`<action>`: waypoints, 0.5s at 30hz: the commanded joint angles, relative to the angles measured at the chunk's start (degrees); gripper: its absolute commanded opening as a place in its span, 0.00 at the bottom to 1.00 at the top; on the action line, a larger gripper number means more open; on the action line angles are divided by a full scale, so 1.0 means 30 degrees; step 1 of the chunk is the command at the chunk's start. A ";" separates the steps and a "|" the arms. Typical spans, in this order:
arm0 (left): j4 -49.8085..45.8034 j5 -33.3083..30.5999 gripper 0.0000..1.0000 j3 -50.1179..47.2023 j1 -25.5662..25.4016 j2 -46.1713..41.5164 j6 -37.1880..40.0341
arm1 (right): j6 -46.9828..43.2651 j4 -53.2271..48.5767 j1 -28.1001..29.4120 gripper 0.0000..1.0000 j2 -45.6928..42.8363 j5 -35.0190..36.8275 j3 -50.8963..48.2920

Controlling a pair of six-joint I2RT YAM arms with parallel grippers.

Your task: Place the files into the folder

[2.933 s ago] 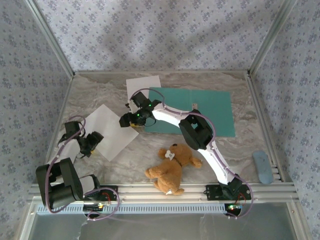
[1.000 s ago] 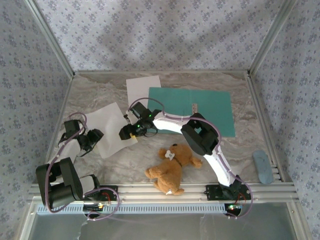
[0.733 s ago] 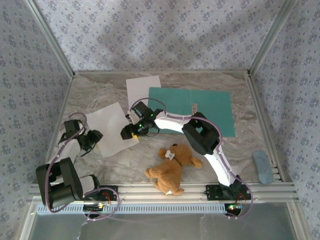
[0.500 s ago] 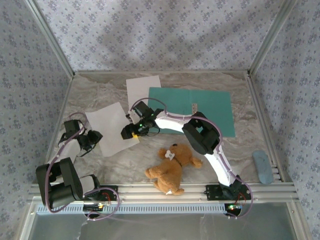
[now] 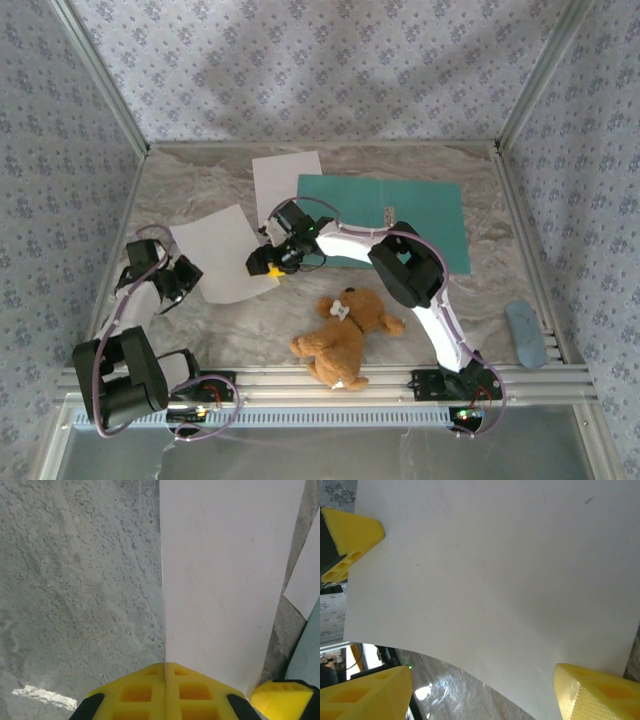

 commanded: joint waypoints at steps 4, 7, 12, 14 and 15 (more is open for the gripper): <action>-0.2040 0.1202 0.00 0.1858 -0.0031 -0.2161 -0.0221 | 0.2922 0.2335 -0.0884 0.80 -0.2597 -0.2046 -0.1427; -0.2886 0.2044 0.00 0.2863 -0.0040 -0.3037 -0.0307 | 0.4354 0.3948 -0.1428 0.82 -0.3823 -0.2555 -0.2682; -0.4449 0.3818 0.00 0.5320 -0.0125 -0.3645 -0.0282 | 0.8535 0.9012 -0.2553 0.84 -0.5834 -0.3807 -0.5690; -0.5027 0.4558 0.00 0.6579 -0.0299 -0.3596 -0.0274 | 1.0672 1.1733 -0.3056 0.85 -0.6533 -0.4103 -0.7022; -0.5289 0.4801 0.00 0.7164 -0.0472 -0.3525 -0.0249 | 1.1533 1.2905 -0.3237 0.85 -0.6780 -0.4244 -0.7383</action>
